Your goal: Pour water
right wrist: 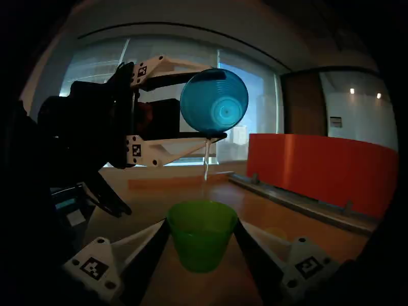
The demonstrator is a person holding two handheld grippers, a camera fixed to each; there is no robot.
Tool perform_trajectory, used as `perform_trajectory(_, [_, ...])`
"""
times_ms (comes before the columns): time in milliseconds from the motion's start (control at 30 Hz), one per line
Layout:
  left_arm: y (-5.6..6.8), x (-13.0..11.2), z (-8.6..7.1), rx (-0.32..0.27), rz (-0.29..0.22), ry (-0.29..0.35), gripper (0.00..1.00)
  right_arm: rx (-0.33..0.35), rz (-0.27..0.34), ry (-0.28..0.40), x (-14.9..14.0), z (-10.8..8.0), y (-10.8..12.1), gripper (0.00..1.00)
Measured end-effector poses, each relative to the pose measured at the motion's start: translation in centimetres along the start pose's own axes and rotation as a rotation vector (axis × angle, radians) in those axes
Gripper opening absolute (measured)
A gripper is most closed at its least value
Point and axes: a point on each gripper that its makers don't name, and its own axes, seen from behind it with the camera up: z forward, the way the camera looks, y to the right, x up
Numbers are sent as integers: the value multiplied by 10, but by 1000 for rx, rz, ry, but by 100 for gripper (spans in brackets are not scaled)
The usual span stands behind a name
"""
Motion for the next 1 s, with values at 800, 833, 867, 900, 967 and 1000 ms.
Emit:
perform_trajectory(800, [-4, 6, -2, 21, 31, 11, 86, -3, 3, 2, 2, 0, 1, 91])
perform_trajectory(833, [-5, 4, -1, 23, 26, 9, 86, -3, 3, 2, 2, 0, 1, 91])
perform_trajectory(867, [-6, 3, 0, 24, 21, 7, 86, -3, 2, 2, 2, 0, 1, 91])
perform_trajectory(900, [-7, 1, 0, 25, 14, 5, 86, -4, 2, 2, 2, 0, 1, 91])
perform_trajectory(967, [-7, -3, 1, 27, -13, -4, 86, -5, 2, 3, 3, 0, 1, 91])
perform_trajectory(1000, [-7, -6, 1, 28, -29, -9, 86, -5, 2, 3, 3, 0, 1, 91])
